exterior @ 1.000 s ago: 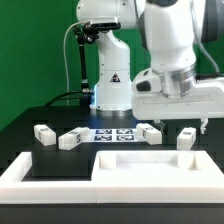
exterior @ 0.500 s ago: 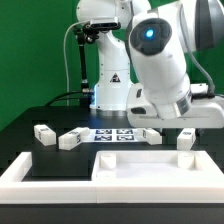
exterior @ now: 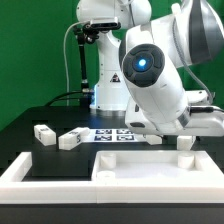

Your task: Assemble desk

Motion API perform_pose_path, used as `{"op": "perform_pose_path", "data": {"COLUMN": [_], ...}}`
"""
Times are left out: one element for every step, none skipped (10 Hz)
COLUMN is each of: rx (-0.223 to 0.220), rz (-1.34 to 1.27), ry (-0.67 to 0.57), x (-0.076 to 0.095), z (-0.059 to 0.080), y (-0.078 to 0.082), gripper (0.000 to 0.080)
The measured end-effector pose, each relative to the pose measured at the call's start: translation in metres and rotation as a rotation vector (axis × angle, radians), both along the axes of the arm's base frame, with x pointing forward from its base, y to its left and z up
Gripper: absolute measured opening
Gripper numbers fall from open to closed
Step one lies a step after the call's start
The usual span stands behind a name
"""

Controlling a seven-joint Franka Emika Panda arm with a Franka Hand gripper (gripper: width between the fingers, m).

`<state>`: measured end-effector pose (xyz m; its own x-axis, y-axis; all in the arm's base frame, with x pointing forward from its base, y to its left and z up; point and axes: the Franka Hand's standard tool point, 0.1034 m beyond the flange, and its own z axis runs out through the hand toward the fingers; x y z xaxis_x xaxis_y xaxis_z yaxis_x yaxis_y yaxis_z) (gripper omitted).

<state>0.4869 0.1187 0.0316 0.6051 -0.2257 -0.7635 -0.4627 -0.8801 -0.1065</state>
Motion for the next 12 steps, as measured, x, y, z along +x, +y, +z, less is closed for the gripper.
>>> {"op": "perform_pose_path", "data": {"rx": [0.003, 0.008, 0.019, 0.047, 0.044, 0.043, 0.043, 0.043, 0.043, 0.043, 0.043, 0.043], "rz": [-0.006, 0.002, -0.008, -0.035, -0.032, -0.033, -0.034, -0.034, -0.034, -0.034, -0.034, -0.034], "ry": [0.028, 0.047, 0.063, 0.085, 0.089, 0.089, 0.089, 0.089, 0.089, 0.088, 0.088, 0.088], "x": [-0.012, -0.02, -0.024, -0.029, -0.03, -0.03, -0.03, -0.03, -0.03, -0.03, -0.03, -0.03], "z": [-0.007, -0.013, -0.019, -0.026, -0.028, -0.028, -0.028, -0.028, -0.028, -0.028, -0.028, -0.028], "y": [0.008, 0.013, 0.015, 0.016, 0.017, 0.016, 0.016, 0.016, 0.016, 0.016, 0.016, 0.016], "gripper": [0.0648, 0.0648, 0.0648, 0.0648, 0.0648, 0.0648, 0.0648, 0.0526, 0.039, 0.039, 0.0288, 0.0288]}}
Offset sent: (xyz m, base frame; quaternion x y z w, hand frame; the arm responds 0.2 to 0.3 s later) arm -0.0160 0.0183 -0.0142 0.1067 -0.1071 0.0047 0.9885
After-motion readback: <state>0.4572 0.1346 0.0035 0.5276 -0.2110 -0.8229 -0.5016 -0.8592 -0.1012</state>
